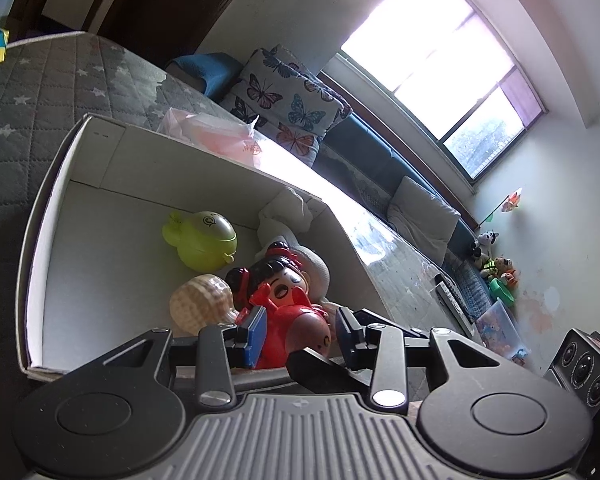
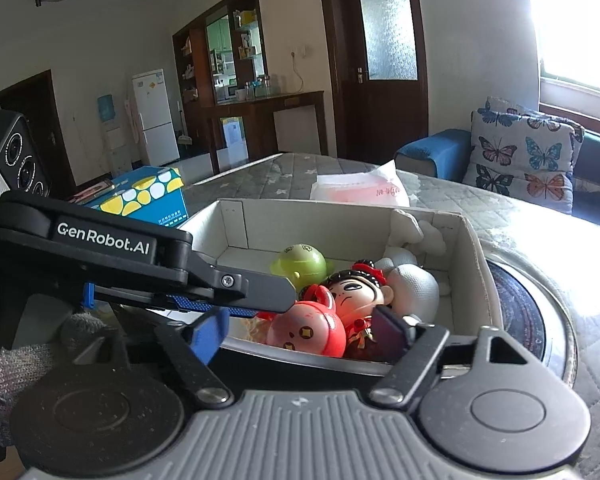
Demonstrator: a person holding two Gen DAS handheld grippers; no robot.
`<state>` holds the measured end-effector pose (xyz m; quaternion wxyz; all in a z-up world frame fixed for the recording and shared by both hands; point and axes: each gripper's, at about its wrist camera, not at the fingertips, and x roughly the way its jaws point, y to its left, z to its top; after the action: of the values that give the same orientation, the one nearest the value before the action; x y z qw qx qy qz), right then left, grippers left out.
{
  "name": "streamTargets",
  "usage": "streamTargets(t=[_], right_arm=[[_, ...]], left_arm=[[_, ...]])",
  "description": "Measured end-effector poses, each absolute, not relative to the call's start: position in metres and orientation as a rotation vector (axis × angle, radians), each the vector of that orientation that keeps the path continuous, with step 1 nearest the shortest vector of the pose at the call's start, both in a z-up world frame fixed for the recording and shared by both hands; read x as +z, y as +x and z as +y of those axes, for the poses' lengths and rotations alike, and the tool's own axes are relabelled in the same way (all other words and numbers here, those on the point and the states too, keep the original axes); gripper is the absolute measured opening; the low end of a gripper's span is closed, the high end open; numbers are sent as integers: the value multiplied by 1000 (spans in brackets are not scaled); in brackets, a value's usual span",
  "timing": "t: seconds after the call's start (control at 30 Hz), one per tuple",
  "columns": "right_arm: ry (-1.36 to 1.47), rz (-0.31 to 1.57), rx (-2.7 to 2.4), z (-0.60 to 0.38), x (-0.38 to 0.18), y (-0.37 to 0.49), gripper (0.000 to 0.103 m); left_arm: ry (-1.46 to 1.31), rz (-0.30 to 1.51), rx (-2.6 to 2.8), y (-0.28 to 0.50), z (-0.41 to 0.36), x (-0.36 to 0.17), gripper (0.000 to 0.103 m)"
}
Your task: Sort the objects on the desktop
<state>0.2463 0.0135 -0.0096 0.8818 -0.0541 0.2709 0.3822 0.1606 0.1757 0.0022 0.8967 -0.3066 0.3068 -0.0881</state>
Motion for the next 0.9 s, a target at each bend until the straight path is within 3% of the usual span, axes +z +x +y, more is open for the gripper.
streamTargets(t=[0.47, 0.9], right_arm=[[-99, 520, 734, -8, -1, 219, 102], [-101, 517, 656, -29, -10, 190, 103]], left_arm=[[-532, 572, -178, 118, 159, 22, 40], [-395, 565, -134, 86, 135, 26, 40]])
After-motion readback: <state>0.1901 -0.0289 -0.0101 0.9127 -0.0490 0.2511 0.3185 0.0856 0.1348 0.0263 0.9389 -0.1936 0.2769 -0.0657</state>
